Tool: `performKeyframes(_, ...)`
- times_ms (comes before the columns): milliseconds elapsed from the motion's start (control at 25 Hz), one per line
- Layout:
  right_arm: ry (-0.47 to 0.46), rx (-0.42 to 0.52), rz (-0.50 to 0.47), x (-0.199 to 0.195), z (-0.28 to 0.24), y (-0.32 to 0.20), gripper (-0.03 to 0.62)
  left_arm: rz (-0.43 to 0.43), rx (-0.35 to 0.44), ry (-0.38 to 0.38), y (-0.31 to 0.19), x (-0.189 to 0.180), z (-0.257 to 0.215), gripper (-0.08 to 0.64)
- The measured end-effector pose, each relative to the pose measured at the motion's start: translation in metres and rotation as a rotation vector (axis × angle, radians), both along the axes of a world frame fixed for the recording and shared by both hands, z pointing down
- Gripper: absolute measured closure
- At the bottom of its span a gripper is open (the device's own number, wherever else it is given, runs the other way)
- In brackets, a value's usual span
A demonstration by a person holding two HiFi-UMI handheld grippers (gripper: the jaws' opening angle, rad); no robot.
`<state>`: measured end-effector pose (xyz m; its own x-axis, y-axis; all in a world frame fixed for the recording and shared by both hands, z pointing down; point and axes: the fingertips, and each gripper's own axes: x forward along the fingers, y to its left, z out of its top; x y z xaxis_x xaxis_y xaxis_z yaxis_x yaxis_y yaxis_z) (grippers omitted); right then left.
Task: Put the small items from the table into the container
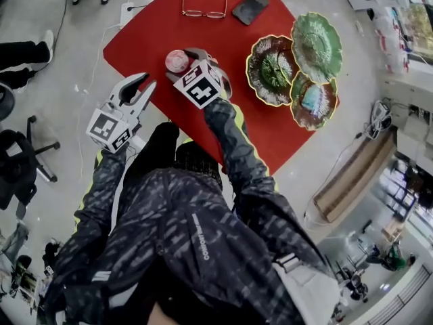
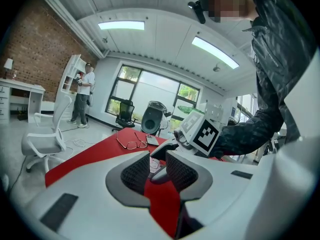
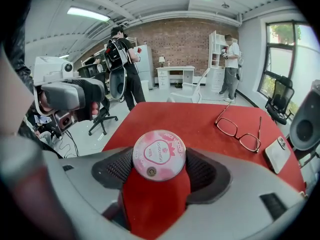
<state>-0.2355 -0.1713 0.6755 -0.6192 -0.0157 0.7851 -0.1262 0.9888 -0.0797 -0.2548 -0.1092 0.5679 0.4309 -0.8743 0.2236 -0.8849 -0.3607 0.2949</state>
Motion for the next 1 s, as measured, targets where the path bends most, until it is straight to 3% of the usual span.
performKeyframes(1000,-0.090,0.092,0.131,0.027,-0.130,-0.023,0.273,0.102,0.085,-0.060,-0.030,0.024,-0.076,0.476)
